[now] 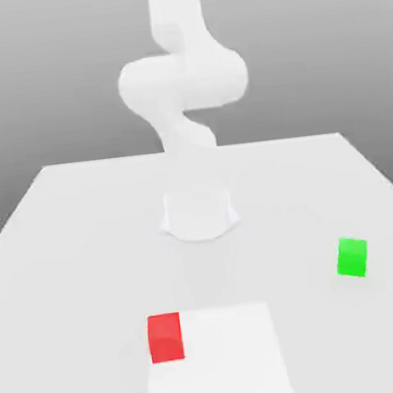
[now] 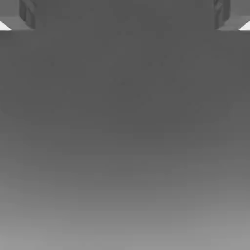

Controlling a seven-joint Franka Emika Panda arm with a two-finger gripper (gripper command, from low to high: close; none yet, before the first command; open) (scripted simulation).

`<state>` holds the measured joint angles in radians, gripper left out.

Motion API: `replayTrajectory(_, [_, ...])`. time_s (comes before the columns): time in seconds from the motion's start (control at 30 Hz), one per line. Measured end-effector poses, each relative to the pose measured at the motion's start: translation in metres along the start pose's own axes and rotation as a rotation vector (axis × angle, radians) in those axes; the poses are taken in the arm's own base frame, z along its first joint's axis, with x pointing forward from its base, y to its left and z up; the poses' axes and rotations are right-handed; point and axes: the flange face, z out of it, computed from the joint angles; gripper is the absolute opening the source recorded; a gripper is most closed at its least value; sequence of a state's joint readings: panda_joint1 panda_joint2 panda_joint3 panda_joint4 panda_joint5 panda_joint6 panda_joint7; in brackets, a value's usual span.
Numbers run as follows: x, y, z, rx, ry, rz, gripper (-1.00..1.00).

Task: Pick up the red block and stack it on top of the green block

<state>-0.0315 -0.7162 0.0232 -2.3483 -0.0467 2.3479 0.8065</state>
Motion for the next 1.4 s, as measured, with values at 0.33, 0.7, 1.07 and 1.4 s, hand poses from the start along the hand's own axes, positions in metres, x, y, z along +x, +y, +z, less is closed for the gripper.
replayTrajectory(0.33, [-0.057, 0.103, 0.233, -0.343, -0.221, -0.080, 0.00])
replayTrajectory(0.7, [-0.174, 0.244, 0.350, -0.447, -0.549, -0.066, 0.00])
replayTrajectory(1.07, [-0.205, 0.270, 0.392, -0.448, -0.559, -0.068, -1.00])
replayTrajectory(1.4, [-0.185, 0.252, 0.366, -0.445, -0.556, -0.065, -1.00])
